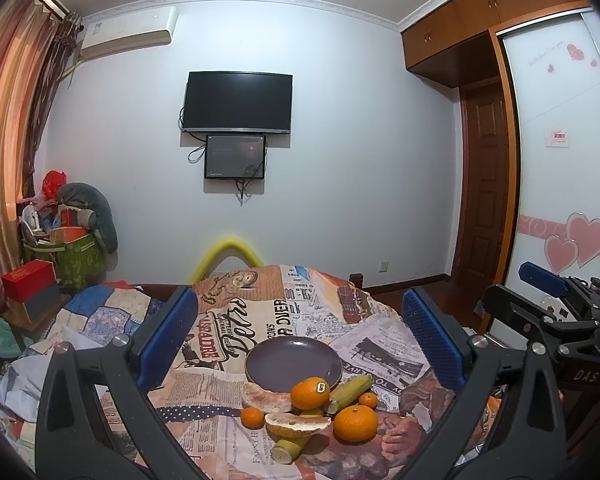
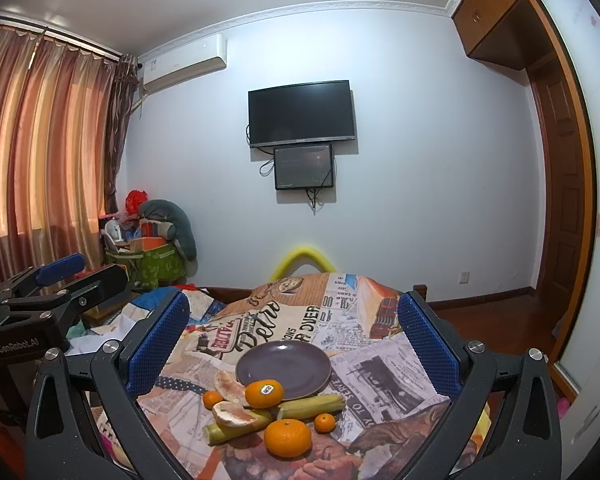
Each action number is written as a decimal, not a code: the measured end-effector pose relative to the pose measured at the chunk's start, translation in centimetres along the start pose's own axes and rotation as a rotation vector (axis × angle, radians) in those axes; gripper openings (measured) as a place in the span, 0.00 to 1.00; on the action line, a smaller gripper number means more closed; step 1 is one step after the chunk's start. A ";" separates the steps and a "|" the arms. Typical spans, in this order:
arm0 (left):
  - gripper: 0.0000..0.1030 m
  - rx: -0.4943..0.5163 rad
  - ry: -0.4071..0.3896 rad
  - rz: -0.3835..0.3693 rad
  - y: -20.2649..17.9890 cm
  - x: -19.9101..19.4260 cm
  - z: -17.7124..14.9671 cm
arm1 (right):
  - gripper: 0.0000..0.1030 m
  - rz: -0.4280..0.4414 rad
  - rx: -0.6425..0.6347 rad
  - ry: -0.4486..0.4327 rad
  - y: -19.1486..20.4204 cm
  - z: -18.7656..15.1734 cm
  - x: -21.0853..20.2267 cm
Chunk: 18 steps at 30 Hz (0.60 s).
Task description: Organize fruits
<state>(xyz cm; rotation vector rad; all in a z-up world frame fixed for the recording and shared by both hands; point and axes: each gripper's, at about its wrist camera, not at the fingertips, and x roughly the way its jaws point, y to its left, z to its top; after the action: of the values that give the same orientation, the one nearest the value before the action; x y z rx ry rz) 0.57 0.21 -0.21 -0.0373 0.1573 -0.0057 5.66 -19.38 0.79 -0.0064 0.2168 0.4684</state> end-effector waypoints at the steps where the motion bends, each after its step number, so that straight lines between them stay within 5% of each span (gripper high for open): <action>1: 1.00 -0.001 0.000 -0.002 0.0 0.0 0.0 | 1.00 0.001 0.001 0.001 -0.1 0.0 0.1; 18: 1.00 -0.001 -0.001 -0.001 -0.1 0.2 0.0 | 1.00 0.001 0.004 -0.001 -0.2 0.0 0.2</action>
<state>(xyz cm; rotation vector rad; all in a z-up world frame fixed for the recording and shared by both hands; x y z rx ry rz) 0.76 0.15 -0.23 -0.0384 0.1560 -0.0067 5.94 -19.51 0.71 -0.0023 0.2165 0.4686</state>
